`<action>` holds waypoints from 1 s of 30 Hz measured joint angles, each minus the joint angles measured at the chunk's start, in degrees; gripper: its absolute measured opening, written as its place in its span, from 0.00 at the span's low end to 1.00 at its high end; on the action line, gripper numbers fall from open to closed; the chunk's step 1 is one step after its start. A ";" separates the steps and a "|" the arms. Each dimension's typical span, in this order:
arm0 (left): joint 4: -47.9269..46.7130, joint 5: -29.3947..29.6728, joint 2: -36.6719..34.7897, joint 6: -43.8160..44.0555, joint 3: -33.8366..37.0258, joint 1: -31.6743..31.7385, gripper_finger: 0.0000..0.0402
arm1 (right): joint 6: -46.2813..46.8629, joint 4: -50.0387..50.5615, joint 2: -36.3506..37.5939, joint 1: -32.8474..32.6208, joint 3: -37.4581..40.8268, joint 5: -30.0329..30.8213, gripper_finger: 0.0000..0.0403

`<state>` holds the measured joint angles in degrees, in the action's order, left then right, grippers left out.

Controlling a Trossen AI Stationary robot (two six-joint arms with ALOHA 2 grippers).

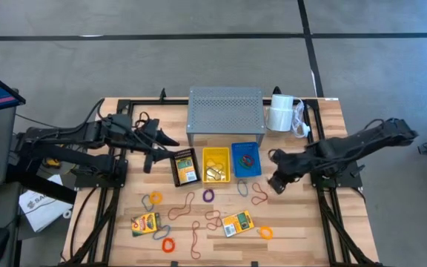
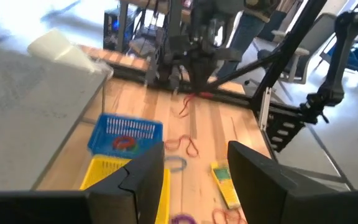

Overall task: Pick & Place Office Desk Supplies
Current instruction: Put the red rubber band into the yellow basket

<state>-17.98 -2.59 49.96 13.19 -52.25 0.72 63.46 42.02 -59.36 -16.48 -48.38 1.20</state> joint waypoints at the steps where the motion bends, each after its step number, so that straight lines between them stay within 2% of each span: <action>1: 1.09 -0.02 0.88 -0.87 -0.02 0.01 0.43 | 0.00 -2.30 0.73 0.14 0.00 0.64 0.00; 7: 4.74 -0.18 6.81 -2.45 -0.02 0.00 0.43 | -3.00 -17.78 1.86 2.61 -0.04 3.45 0.00; 13: 5.95 -0.83 10.18 -2.45 0.00 0.00 0.43 | -5.86 -27.85 -1.35 6.89 -0.54 3.20 0.00; 18: 5.84 -0.86 9.70 -2.28 0.00 0.00 0.43 | -9.46 -28.25 -7.97 10.18 -3.50 0.01 0.00; 30: 5.36 -0.86 4.03 -1.81 0.00 0.01 0.43 | -18.28 -27.04 -29.11 15.45 -17.99 -6.72 0.00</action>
<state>-12.62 -3.44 53.99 11.39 -52.25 0.73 45.18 14.98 -88.47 -1.04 -66.37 -5.52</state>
